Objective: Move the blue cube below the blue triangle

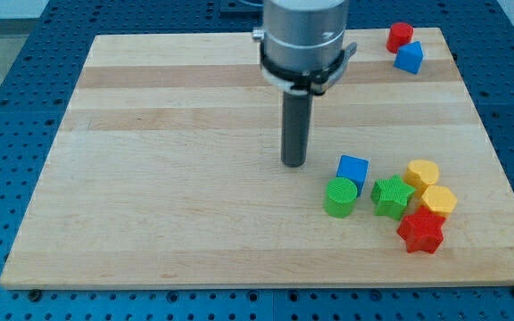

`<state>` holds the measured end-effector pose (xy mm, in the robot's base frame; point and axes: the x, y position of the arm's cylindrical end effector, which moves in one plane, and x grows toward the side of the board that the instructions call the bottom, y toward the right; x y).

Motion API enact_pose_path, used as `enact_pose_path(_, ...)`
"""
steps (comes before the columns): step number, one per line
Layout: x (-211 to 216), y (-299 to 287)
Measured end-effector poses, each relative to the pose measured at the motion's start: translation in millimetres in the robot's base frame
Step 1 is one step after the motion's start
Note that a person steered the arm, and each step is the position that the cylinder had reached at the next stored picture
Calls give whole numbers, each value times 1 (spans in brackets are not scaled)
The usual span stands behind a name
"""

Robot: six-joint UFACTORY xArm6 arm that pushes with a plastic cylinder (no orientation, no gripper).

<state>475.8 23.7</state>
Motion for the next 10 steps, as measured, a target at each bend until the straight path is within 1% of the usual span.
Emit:
enact_pose_path(1,26,-2)
enact_pose_path(2,45,9)
enact_pose_path(3,50,31)
enact_pose_path(5,32,47)
enact_pose_path(9,25,108)
enact_pose_path(10,7,114)
